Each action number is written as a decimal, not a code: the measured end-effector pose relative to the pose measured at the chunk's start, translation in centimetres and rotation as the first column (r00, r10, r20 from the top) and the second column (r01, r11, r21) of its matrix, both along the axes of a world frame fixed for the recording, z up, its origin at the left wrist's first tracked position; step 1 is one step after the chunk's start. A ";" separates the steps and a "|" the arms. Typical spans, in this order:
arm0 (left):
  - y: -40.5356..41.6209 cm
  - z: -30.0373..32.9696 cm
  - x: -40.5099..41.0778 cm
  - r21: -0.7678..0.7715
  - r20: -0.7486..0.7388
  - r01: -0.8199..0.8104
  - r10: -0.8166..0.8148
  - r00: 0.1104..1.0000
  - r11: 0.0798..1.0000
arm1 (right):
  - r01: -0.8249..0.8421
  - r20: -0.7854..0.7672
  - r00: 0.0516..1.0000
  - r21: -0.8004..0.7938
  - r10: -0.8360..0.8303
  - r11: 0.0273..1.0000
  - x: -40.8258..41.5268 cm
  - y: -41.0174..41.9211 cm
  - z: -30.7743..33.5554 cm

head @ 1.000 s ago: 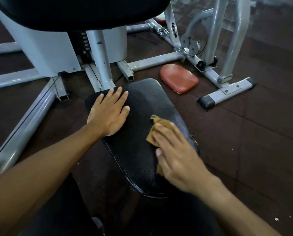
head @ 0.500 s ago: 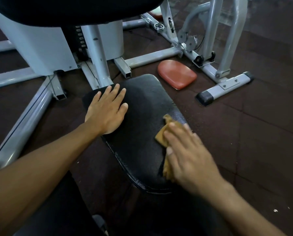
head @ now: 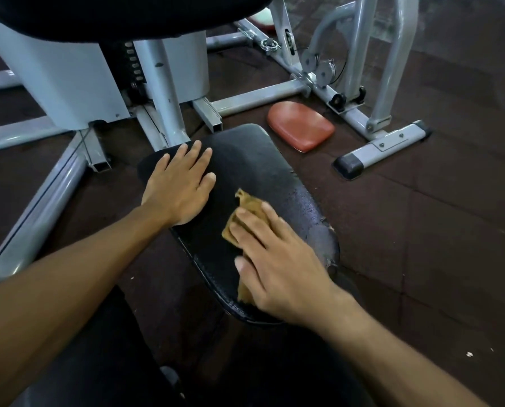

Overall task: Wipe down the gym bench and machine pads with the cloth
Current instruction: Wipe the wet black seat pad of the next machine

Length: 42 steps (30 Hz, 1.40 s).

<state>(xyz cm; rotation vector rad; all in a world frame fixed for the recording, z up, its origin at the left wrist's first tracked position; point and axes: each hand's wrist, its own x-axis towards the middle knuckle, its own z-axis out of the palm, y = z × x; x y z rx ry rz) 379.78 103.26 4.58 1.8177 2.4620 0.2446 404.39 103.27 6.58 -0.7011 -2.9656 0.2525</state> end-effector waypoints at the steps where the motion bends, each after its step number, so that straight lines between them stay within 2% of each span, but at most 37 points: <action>1: 0.0 0.0 0.0 0.000 0.000 -0.001 0.001 1.000 1.000 | 0.000 -0.001 1.000 -0.008 0.000 1.000 1.4 -0.8 0.0; 7: 0.0 -0.1 0.0 -0.007 -0.005 -0.008 0.008 1.000 1.000 | 0.180 -0.112 0.976 -0.077 -0.188 0.981 6.9 2.0 -0.5; 10: 0.0 -0.1 0.1 0.006 -0.005 -0.012 0.013 1.000 1.000 | 0.214 -0.226 0.939 -0.206 -0.259 0.955 6.0 5.3 -0.4; 13: 0.0 0.0 0.1 0.016 0.002 -0.019 0.019 1.000 1.000 | 0.255 -0.205 0.926 -0.277 -0.316 0.926 3.1 7.9 0.0; 16: 0.1 0.0 0.3 0.010 -0.003 -0.016 0.016 1.000 1.000 | 0.232 -0.156 0.956 -0.114 -0.248 0.966 0.2 8.6 0.2; 18: 0.1 0.1 0.3 0.011 0.004 -0.013 0.013 1.000 1.000 | 0.124 -0.123 0.985 0.042 -0.118 0.991 -1.5 7.2 0.1; 20: 0.1 0.2 0.2 0.017 -0.001 -0.012 0.012 1.000 1.000 | 0.030 -0.089 0.996 0.081 -0.023 0.996 -2.7 4.8 -0.3; 24: -0.2 0.4 0.2 -0.005 -0.021 -0.007 0.007 1.000 1.000 | 0.011 -0.064 0.998 -0.018 -0.013 1.000 -2.9 2.8 -0.2; 29: 0.0 0.6 0.3 -0.031 -0.002 -0.013 0.013 1.000 0.999 | 0.164 -0.039 0.985 -0.054 -0.166 0.985 -6.8 7.5 -0.5; 32: -0.2 0.7 0.2 -0.026 0.021 -0.012 0.013 1.000 1.000 | 0.143 -0.042 0.988 -0.089 -0.147 0.986 -8.0 9.2 -0.9; 36: -0.3 0.7 0.1 -0.021 0.056 -0.012 0.013 0.998 1.000 | 0.137 -0.159 0.977 -0.033 -0.141 0.990 -2.6 10.1 -0.7; 39: -0.4 0.6 0.3 0.006 0.068 -0.029 0.028 0.997 1.000 | 0.316 -0.162 0.921 -0.221 -0.354 0.923 1.1 9.1 -0.2; 40: -0.4 0.6 0.3 0.015 0.069 -0.030 0.028 0.997 0.999 | 0.327 -0.184 0.910 -0.228 -0.371 0.917 1.6 8.4 -0.3; 42: -0.3 0.5 0.3 0.019 0.067 -0.032 0.030 0.997 0.999 | 0.284 -0.224 0.926 -0.118 -0.304 0.952 1.9 6.7 -0.6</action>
